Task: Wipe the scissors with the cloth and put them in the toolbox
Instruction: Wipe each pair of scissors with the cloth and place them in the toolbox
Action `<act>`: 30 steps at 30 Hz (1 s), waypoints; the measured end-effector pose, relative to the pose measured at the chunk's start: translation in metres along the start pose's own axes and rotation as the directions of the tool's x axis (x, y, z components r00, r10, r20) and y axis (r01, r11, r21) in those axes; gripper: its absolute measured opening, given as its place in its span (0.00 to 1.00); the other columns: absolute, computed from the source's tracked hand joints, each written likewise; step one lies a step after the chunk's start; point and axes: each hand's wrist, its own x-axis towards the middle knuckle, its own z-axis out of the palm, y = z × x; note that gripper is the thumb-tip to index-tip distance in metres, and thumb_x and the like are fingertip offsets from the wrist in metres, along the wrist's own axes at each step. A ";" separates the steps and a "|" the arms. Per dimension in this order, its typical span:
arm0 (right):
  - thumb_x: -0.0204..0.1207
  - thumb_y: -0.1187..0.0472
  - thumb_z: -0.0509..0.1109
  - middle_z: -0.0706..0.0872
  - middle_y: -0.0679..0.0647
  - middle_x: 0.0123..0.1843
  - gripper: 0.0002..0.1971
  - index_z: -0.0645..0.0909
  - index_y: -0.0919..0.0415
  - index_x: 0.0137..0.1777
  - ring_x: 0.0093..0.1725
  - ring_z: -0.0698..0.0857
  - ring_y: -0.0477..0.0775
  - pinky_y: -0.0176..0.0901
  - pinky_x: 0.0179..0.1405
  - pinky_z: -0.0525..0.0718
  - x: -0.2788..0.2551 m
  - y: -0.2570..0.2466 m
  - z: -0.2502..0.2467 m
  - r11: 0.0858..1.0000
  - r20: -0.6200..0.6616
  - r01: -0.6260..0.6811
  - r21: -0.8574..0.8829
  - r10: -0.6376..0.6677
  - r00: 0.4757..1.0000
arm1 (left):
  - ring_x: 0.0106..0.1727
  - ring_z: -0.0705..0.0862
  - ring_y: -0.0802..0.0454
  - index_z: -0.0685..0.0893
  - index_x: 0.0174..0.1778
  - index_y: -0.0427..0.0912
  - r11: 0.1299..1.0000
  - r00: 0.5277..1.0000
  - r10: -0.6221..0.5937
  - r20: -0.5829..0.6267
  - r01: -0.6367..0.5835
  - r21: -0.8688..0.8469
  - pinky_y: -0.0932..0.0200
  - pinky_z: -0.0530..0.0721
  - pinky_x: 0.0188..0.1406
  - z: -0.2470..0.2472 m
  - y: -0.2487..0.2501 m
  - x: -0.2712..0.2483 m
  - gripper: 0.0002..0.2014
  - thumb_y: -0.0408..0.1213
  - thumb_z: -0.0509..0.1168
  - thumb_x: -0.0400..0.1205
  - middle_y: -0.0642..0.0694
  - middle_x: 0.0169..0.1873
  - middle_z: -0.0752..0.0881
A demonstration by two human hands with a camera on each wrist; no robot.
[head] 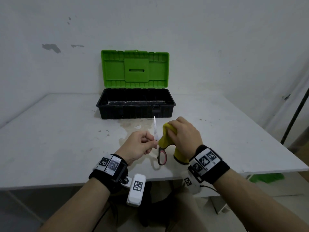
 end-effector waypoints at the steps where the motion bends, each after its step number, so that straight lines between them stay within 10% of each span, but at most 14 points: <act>1: 0.82 0.51 0.63 0.79 0.48 0.53 0.09 0.83 0.50 0.56 0.47 0.82 0.54 0.49 0.44 0.82 0.006 0.006 -0.004 0.998 -0.005 -0.055 0.012 0.055 0.998 | 0.25 0.77 0.53 0.81 0.47 0.26 1.000 1.000 -0.007 0.003 0.007 0.003 0.63 0.76 0.25 -0.001 -0.001 -0.001 0.05 0.24 0.71 0.81 0.36 0.33 0.89; 13: 0.82 0.46 0.63 0.78 0.45 0.48 0.11 0.82 0.49 0.55 0.41 0.81 0.49 0.46 0.37 0.85 -0.021 -0.019 0.003 0.988 0.028 0.154 -0.009 -0.153 0.988 | 0.24 0.77 0.54 0.82 0.46 0.32 1.000 1.000 0.010 0.017 -0.010 -0.008 0.63 0.76 0.25 0.002 0.002 0.003 0.02 0.23 0.69 0.82 0.40 0.28 0.85; 22: 0.82 0.50 0.63 0.80 0.48 0.52 0.11 0.83 0.51 0.57 0.47 0.82 0.54 0.48 0.44 0.82 0.010 0.012 -0.014 0.996 -0.060 -0.075 0.045 0.078 0.995 | 0.24 0.77 0.54 0.82 0.45 0.30 0.999 1.000 -0.014 -0.013 0.014 -0.034 0.64 0.76 0.24 -0.001 -0.001 -0.001 0.02 0.23 0.70 0.81 0.39 0.31 0.89; 30: 0.83 0.44 0.61 0.81 0.47 0.47 0.14 0.81 0.52 0.53 0.42 0.81 0.50 0.44 0.38 0.81 -0.020 -0.015 0.006 0.991 0.010 0.137 0.005 -0.137 0.991 | 0.23 0.77 0.55 0.82 0.46 0.30 0.999 1.000 0.002 0.001 -0.002 -0.043 0.64 0.75 0.24 0.005 0.002 0.001 0.02 0.23 0.69 0.82 0.39 0.30 0.87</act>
